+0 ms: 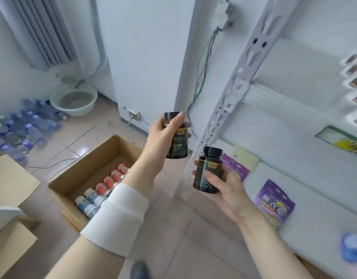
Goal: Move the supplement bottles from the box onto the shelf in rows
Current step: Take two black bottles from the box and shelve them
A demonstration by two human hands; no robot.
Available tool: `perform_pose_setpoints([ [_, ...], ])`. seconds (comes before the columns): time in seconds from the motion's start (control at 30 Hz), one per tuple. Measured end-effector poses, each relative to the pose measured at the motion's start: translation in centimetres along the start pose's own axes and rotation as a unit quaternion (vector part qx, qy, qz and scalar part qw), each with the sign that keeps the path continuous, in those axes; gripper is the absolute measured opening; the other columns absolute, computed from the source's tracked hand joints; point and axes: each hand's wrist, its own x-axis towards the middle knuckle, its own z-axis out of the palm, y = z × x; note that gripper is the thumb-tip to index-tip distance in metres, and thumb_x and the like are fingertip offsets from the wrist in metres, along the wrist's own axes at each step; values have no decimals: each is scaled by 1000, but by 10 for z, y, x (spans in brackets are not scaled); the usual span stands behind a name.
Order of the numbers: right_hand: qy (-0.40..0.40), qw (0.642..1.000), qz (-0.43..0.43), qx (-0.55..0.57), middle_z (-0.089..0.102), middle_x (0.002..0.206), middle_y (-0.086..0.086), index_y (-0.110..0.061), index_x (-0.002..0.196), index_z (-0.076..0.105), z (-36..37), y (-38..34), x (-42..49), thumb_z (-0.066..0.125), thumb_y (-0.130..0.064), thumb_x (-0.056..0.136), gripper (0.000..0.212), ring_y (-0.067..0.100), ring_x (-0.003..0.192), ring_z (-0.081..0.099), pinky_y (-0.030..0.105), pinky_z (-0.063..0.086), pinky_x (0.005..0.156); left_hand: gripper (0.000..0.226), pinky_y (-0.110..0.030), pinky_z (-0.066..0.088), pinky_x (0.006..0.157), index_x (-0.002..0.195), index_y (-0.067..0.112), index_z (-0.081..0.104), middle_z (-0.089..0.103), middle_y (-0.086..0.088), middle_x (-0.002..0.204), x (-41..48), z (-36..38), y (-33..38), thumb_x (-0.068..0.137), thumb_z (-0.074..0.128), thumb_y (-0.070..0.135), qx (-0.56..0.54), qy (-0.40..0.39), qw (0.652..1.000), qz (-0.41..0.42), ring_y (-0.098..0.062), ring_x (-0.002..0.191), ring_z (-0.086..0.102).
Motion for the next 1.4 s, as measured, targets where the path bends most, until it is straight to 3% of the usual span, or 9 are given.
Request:
perform_pose_setpoints([
  [0.1,31,998,-44,20,72,104,5,-13,106,65,-47,-24,-46,92,-42,35,81,20,96,69,40,56,84,10,-25,56,54,94,20,57,71,7,72,-30,71,10,91,57,30,1,-54,998,23,-7,58,67],
  [0.23,54,993,-107,8,73,102,0,-16,108,62,-127,-68,-120,89,-30,51,65,16,98,68,28,57,75,9,-26,54,55,88,19,57,71,7,69,-79,187,13,91,56,28,16,-143,987,68,-8,56,66],
  [0.37,95,980,-175,-21,71,104,-4,-22,108,60,-220,-114,-200,91,-44,39,78,16,98,65,37,54,89,10,-25,54,55,87,19,59,71,6,70,-130,311,7,91,56,28,18,-219,970,107,-10,56,65],
  [0.5,150,957,-248,2,70,89,-5,-21,102,61,-306,-159,-268,93,-39,36,75,12,89,64,28,57,78,9,-27,56,61,88,19,59,71,5,74,-174,419,-2,92,56,26,33,-296,948,113,-9,58,66],
  [0.67,205,930,-299,-57,71,96,-5,-21,104,61,-379,-224,-318,92,-41,39,75,9,95,66,26,55,87,10,-35,55,79,92,18,58,71,1,87,-187,520,0,91,57,28,41,-349,929,114,-14,75,68],
  [0.8,270,907,-294,-137,71,94,-7,-20,106,58,-420,-275,-325,81,-13,59,53,11,96,65,33,48,96,12,-29,56,71,96,24,58,71,2,95,-169,586,5,91,56,34,82,-384,913,111,-10,79,67],
  [0.93,308,891,-264,-205,67,111,3,-18,117,54,-456,-318,-307,75,-12,73,50,20,107,62,42,44,102,15,-27,52,69,94,25,57,67,2,92,-129,640,8,89,58,39,154,-397,893,145,-16,83,63],
  [1.23,319,886,-125,-312,60,120,5,-19,125,46,-511,-364,-213,84,-8,61,75,23,113,57,41,45,101,28,-25,47,73,105,25,59,64,-2,99,-31,710,-7,84,65,43,397,-382,804,224,-17,89,60],
  [1.4,311,861,-69,-397,58,110,-4,-16,121,50,-524,-360,-179,85,-13,62,68,17,105,54,27,43,82,23,-23,45,67,95,19,60,58,0,86,-5,729,-22,81,69,35,504,-398,733,226,-18,81,56],
])
